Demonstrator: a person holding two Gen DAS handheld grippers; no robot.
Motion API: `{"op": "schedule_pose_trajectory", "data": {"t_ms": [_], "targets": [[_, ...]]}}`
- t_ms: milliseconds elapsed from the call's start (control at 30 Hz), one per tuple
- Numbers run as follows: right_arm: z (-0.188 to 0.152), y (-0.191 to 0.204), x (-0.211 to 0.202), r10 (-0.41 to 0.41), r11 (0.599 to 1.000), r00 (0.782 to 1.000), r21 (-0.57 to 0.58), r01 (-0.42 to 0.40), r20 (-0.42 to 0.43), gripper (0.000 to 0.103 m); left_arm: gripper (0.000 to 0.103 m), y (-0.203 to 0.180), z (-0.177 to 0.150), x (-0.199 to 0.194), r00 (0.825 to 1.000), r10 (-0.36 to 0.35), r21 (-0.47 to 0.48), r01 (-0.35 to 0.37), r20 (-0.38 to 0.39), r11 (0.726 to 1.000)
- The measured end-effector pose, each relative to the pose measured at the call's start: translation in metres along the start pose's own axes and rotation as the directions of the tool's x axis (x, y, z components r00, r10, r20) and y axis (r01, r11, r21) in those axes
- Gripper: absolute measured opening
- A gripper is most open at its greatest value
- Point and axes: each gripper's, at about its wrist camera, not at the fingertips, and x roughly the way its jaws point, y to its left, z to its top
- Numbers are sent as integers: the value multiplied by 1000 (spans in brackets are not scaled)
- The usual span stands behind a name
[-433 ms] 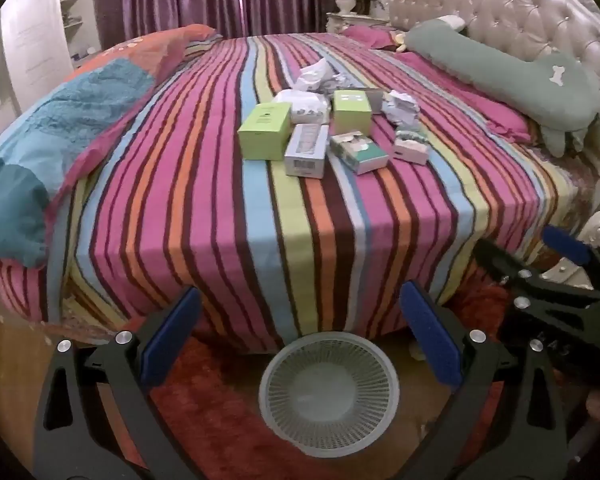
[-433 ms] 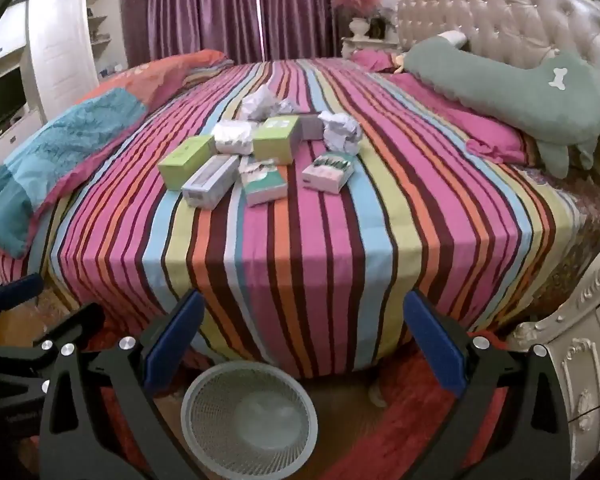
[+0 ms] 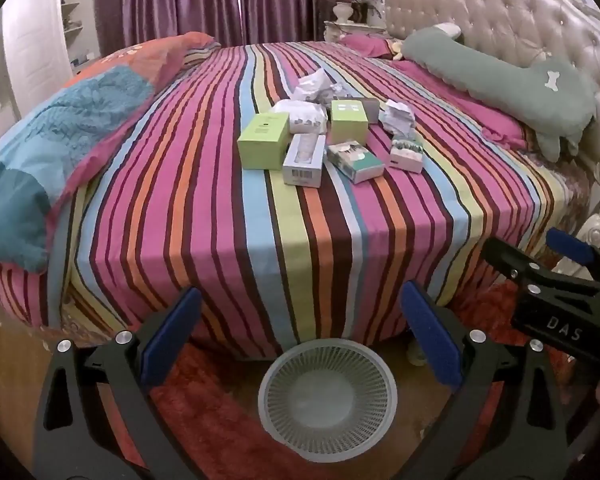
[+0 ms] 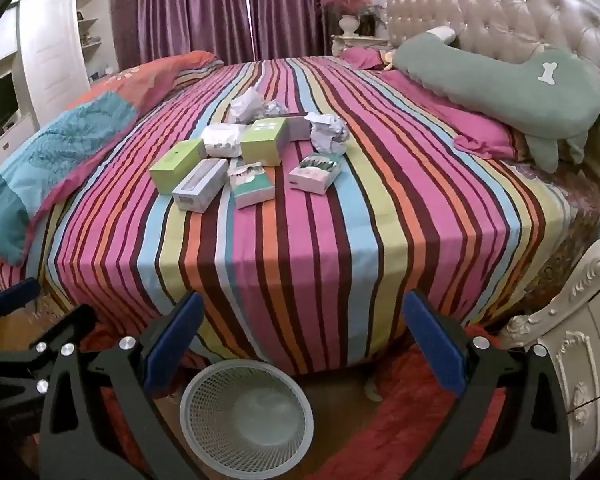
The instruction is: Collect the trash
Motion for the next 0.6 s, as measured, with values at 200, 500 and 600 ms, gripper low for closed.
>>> {"op": "schedule_pose_trajectory", "data": {"t_ms": [200,500,600], "targets": [[0,1,-4,-5,1000,1000,-8,5,6,95,97,4,-1,-2,1000,0,-20,0,7,1000],[4,1,-11,-18,1000,999,-17,19,37,95,97,11,1,-9,999,-21,-39,22,33,999],[3,2,-12,-18,1000,999,-21,19,34,95,97,13,1,-10,999,-24,-45,26,35,999]]}}
